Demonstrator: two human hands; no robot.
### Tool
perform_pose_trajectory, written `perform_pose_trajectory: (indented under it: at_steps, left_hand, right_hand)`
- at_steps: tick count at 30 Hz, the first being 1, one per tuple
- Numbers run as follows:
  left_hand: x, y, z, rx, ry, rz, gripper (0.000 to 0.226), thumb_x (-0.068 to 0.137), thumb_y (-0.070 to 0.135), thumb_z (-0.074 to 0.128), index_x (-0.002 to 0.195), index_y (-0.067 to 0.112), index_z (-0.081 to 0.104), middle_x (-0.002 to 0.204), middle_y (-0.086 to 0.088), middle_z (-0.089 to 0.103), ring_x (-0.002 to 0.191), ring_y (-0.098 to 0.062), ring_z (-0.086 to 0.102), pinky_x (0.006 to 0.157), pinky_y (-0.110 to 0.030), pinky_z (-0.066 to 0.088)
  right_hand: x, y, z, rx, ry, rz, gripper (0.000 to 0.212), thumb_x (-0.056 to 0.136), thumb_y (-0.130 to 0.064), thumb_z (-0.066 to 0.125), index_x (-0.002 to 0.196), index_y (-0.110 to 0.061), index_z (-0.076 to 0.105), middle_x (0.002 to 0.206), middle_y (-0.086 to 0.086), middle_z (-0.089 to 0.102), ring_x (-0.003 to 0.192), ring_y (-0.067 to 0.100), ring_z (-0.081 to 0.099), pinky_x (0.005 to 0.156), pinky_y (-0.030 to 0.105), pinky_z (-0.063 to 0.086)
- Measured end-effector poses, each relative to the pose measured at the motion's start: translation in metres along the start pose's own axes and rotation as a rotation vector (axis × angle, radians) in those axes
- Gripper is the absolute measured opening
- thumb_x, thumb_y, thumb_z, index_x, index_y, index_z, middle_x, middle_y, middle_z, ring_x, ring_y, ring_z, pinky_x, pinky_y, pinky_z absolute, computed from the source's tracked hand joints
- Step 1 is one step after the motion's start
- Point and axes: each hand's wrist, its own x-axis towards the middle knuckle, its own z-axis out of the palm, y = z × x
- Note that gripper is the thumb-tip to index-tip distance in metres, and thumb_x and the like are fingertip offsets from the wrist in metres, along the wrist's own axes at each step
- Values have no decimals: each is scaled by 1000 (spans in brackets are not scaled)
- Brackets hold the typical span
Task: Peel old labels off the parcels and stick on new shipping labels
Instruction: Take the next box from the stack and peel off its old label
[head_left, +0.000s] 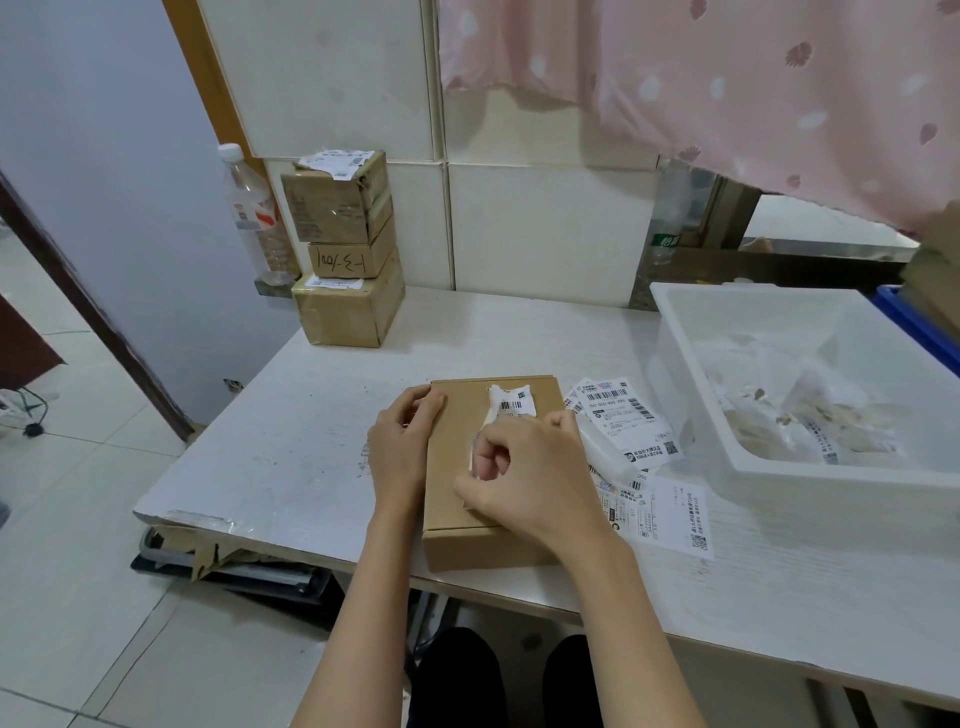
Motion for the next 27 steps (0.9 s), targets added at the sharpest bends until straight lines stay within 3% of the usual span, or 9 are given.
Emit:
perform_pose_trajectory:
  at_steps: [4,9,14,19,23,27]
  left_hand:
    - [2,-1,1,4,6,-5,11,94,25,63,96,20,72,88,12,70,71,13,58,61,-3,39]
    - [3,-1,1,-13,3,-32,15,93,26,63,100,18,73,93,8,72,79,3,61,66,-13,43]
    - [2,0,1,-20,-5,-21,12,89,34,64,90,24,71,88,8,71,78,0,60,67,-18,42]
    - [1,-1,1,-3,0,-15,27,79,47,58,92,27,71,93,6,71,89,-10,61,70,-24,40]
    - [0,0,1,-11,-3,-23,12,93,31,63,95,22,72,89,7,71,81,-4,61,69,-22,41]
    - [0,0,0,-15,-2,-30,21,88,38,64,99,23,73,95,9,72,90,-9,62,72,-23,42]
  right_hand:
    - [-1,1,0,140,-32,64,15,63,-31,61,55,-22,53,49,-12,50,63,9,49,86,27,38]
    - [3,3,1,202,48,135,12,62,-25,64,54,-18,60,52,-24,54,55,10,50,68,26,38]
    - [3,7,-2,269,-2,131,16,63,-23,72,53,-20,59,45,-14,52,50,4,49,59,18,37]
    - [-1,3,-8,299,-60,91,55,60,-61,75,53,-13,49,44,-13,46,49,7,43,64,20,33]
    - [-2,6,-9,179,-122,50,26,58,-32,73,55,-17,51,51,-16,48,56,7,46,72,24,33]
    - [-1,7,-8,284,-75,146,17,58,-16,71,48,-17,56,45,-12,49,49,5,43,54,15,33]
